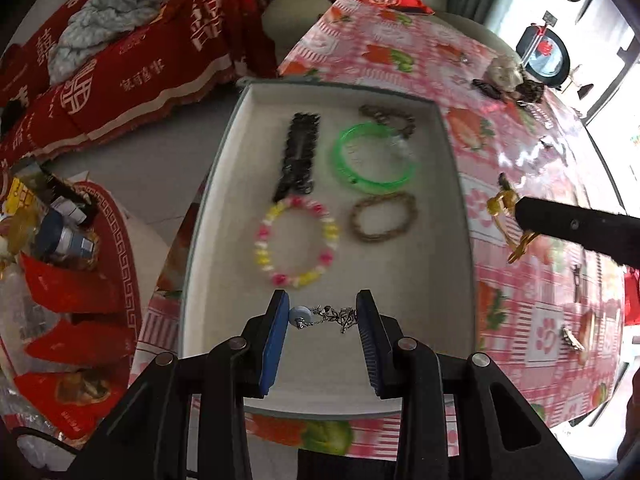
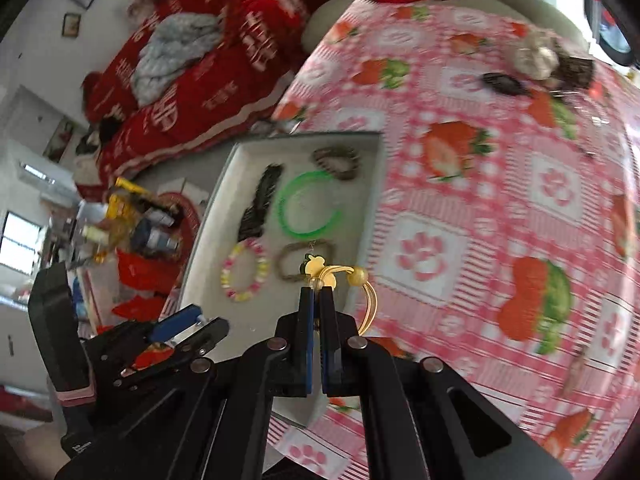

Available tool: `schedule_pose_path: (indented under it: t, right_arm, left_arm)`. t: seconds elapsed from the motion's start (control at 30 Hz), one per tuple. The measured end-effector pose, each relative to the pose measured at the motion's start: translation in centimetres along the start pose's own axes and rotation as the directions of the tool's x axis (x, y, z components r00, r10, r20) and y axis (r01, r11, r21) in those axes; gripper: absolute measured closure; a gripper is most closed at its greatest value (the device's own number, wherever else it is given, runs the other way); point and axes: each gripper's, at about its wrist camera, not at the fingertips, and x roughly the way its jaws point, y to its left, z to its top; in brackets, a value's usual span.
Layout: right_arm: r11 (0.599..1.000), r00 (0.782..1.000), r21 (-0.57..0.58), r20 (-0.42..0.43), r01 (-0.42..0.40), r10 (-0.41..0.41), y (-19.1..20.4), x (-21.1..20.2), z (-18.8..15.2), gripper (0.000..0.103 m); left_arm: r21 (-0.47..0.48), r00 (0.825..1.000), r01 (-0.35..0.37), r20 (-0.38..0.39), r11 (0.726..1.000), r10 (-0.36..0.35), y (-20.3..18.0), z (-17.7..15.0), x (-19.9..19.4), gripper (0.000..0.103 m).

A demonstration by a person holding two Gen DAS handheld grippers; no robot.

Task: Organize jewelry
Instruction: 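Carry the chain and yellow hair tie into the white tray and open both grippers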

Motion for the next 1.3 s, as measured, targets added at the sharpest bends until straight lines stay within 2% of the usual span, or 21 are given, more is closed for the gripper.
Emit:
schedule_pose_path:
  t: [0.2, 0.63, 0.7, 0.73, 0.77, 0.93, 1.03, 1.1, 1.13, 1.23, 1.27, 1.3]
  right_arm:
    - [0.999, 0.998, -0.032, -0.068, -0.008, 0.006, 2.1, 4.2, -0.4, 0.101]
    - [0.999, 0.982, -0.023, -0.183, 0.035, -0.039, 1.3, 9.4, -1.0, 0.101]
    - [0.999, 0.980, -0.014, -0.197, 0.038, -0.040, 1.1, 9.9, -1.0, 0.100]
    - [0.999, 0.978, -0.010, -0.204, 0.039, -0.040, 1.0, 10.2, -1.0, 0.100]
    - [0.999, 0.977, -0.005, -0.208, 0.040, -0.041, 0.9, 10.4, -1.0, 0.100]
    - [0.999, 0.975, 0.000, -0.219, 0.034, -0.033, 1.1, 11.0, -0.9, 0.097]
    - [1.000, 0.978, 0.012, -0.206, 0.020, -0.017, 1.3, 10.6, -0.6, 0.084]
    - [1.000, 0.982, 0.015, -0.187, 0.004, -0.001, 1.3, 9.8, -0.2, 0.059]
    - [1.000, 0.985, 0.016, -0.172, -0.007, 0.009, 1.5, 9.3, 0.0, 0.055]
    - [0.999, 0.990, 0.016, -0.137, -0.030, 0.032, 1.8, 8.0, 0.5, 0.054]
    - [0.999, 0.991, 0.017, -0.129, -0.034, 0.036, 1.9, 7.5, 0.7, 0.053]
    - [0.999, 0.992, 0.021, -0.118, -0.039, 0.041, 1.8, 7.0, 0.8, 0.050]
  left_arm:
    - [0.005, 0.999, -0.015, -0.033, 1.000, 0.015, 1.0, 0.1, 2.2, 0.061]
    - [0.019, 0.994, -0.056, -0.090, 0.998, 0.058, 1.2, -0.2, 5.0, 0.061]
    - [0.029, 0.993, -0.072, -0.089, 0.997, 0.074, 1.2, -0.3, 5.1, 0.053]
    - [0.032, 0.993, -0.079, -0.086, 0.996, 0.082, 1.2, -0.3, 5.0, 0.036]
    - [0.033, 0.993, -0.088, -0.076, 0.996, 0.091, 1.2, -0.3, 4.9, 0.032]
    - [0.028, 0.992, -0.098, -0.082, 0.995, 0.100, 1.4, -0.3, 4.8, 0.032]
    - [0.023, 0.991, -0.102, -0.080, 0.995, 0.103, 1.6, -0.3, 4.5, 0.032]
    - [0.022, 0.992, -0.104, -0.074, 0.994, 0.105, 1.6, -0.2, 4.2, 0.032]
    - [0.024, 0.992, -0.107, -0.071, 0.994, 0.109, 1.5, -0.2, 4.0, 0.032]
    - [0.031, 0.991, -0.111, -0.066, 0.993, 0.113, 1.3, -0.1, 3.6, 0.029]
    - [0.032, 0.991, -0.112, -0.067, 0.993, 0.114, 1.2, 0.0, 3.5, 0.010]
    - [0.030, 0.991, -0.119, -0.059, 0.992, 0.120, 1.1, 0.0, 3.2, 0.003]
